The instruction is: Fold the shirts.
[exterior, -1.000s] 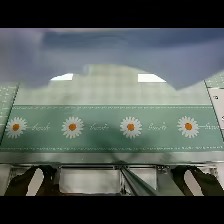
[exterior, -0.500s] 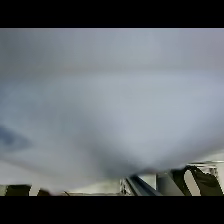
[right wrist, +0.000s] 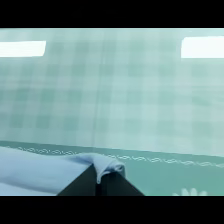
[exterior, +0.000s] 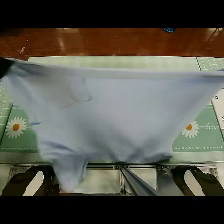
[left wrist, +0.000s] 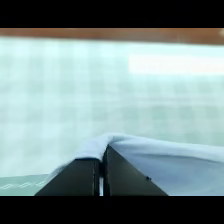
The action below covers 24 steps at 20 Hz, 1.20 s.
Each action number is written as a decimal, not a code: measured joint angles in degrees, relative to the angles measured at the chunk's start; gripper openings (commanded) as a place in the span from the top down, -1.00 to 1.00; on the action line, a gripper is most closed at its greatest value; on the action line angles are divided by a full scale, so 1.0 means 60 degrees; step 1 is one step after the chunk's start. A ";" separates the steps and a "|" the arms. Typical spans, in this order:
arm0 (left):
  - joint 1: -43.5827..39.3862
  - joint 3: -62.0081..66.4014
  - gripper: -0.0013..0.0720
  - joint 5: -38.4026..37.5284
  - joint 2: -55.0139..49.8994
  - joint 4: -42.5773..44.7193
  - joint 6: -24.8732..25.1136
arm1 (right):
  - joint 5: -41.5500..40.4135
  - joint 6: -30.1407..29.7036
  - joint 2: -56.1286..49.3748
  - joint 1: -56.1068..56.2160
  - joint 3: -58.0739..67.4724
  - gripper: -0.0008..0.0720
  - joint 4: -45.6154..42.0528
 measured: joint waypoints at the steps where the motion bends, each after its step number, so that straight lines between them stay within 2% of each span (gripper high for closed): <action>1: -0.0109 -0.0080 0.93 0.0321 -0.0772 -0.0157 0.0036 | -0.0474 -0.0189 -0.0576 0.0018 -0.0295 0.92 0.0259; 4: -0.0386 0.0470 0.92 0.0867 -0.3599 -0.0448 -0.0124 | -0.1949 -0.0991 -0.2889 0.0233 -0.0605 0.92 0.1322; 6: -0.0470 0.1399 0.92 0.0787 -0.5544 -0.0634 -0.0412 | -0.2550 -0.1315 -0.4623 0.0412 -0.0248 0.92 0.1738; 11: -0.0608 0.3752 0.92 0.0131 -0.8819 -0.0903 -0.1297 | -0.3016 -0.1180 -0.8258 0.0586 0.1548 0.92 0.2273; 15: -0.0594 0.4652 0.92 -0.0470 -0.9566 -0.0965 -0.1537 | -0.2630 -0.1013 -0.9322 0.0565 0.2353 0.92 0.2342; 19: -0.0331 0.5260 0.92 -0.2437 -0.9621 -0.0667 -0.1180 | -0.1774 -0.1169 -0.9337 0.0317 0.2579 0.92 0.2335; 22: -0.0248 0.4881 0.92 -0.3628 -0.9362 0.0295 -0.0998 | -0.0772 -0.1228 -0.9286 0.0113 0.2521 0.92 0.1876; 24: -0.0222 0.4156 0.92 -0.3829 -0.9140 0.0714 -0.0925 | -0.0335 -0.1217 -0.9260 0.0066 0.2146 0.92 0.1497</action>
